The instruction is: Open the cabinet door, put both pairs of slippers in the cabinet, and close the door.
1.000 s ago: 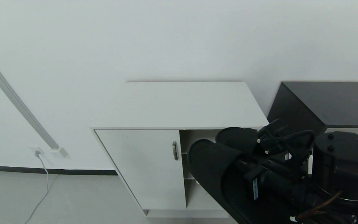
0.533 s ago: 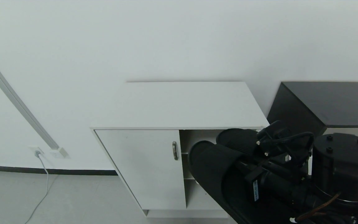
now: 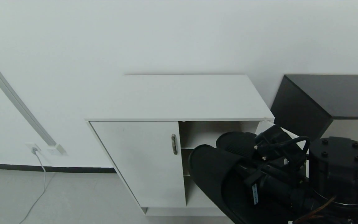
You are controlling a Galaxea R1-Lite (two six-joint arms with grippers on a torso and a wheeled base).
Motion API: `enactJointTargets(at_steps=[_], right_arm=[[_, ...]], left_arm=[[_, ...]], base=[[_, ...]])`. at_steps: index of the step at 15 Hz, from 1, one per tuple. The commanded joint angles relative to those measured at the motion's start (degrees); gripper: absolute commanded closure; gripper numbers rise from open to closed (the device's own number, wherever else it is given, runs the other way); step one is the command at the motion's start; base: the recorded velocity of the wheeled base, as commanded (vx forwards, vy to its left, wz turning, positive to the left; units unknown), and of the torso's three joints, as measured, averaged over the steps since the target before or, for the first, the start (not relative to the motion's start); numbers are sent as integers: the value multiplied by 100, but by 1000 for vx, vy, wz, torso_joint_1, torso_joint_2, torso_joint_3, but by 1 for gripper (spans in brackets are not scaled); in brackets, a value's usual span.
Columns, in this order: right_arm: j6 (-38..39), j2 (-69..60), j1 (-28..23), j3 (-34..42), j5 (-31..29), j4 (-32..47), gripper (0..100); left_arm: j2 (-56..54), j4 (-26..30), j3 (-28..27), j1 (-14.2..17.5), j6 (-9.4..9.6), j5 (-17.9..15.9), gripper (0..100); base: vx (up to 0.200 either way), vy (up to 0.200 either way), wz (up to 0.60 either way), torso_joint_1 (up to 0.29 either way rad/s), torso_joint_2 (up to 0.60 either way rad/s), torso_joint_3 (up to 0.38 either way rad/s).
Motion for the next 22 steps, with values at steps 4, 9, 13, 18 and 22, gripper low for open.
enactJointTargets(at_steps=[4,9,13,18,22], right_arm=[[8,44,3,6,19,-3,100],[8,62,3,14,28,-3,100],[-1,106,3,6,10,-3,100],[8,114,3,14,10,-3,100],[17,114,3,6,10,-12,100]], left_arm=[[-1,-1,0,0,-2,-4,100],[-1,-1,0,0,-2,-4,100],[-1,-1,-9,0,-2,-4,100],[-1,-1,0,0,-2,-4,100],[-1,-1,0,0,-2,-4,100]], base=[[0,0,0,-221,535,309],[0,0,0,-197,516,319],[0,0,0,-167,489,315],[0,0,0,-128,469,335],[0,0,0,-87,453,369]])
